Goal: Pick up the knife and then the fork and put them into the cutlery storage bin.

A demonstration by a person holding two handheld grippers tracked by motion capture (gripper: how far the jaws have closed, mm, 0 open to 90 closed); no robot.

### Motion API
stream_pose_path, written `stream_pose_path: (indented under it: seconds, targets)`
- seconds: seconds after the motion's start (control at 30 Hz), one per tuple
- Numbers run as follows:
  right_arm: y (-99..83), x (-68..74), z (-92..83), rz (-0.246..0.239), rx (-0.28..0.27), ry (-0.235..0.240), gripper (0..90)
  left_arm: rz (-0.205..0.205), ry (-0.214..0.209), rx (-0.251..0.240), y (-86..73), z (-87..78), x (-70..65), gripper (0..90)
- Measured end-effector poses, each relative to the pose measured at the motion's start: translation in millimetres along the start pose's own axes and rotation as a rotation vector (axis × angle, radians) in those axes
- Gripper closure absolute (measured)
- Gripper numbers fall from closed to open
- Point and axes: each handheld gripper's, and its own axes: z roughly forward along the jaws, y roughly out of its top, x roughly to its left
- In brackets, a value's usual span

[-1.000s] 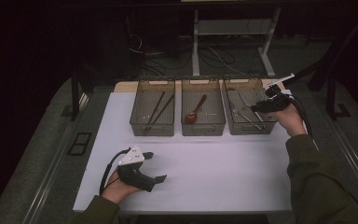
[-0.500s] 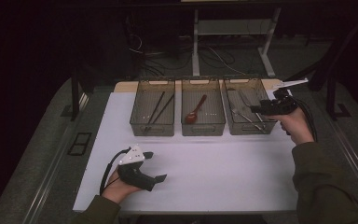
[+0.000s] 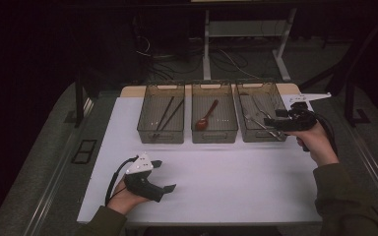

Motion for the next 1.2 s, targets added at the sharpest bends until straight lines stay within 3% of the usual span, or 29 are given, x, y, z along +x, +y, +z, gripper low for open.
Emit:
stream_pose_path:
  seconds: [0.17,0.47,0.67,1.2]
  targets:
    - [-9.4,12.0,-2.3,-0.027,-0.006,-0.012,26.1,0.000,-0.002,-0.002,-0.2,-0.3,-0.3,2.5]
    - [-21.6,37.8,-13.4,-0.055,-0.063,0.031,20.1,0.000,-0.001,-0.004,-0.2,-0.4,-0.6,2.5]
    - [-34.9,51.4,-17.1,-0.082,-0.069,0.044,18.9,0.001,-0.002,-0.003,-0.4,-0.9,-1.2,2.5]
    - [-70.9,71.8,-23.1,-0.075,-0.092,0.079,17.8,0.008,-0.001,-0.004,-0.1,-1.4,-2.0,2.5]
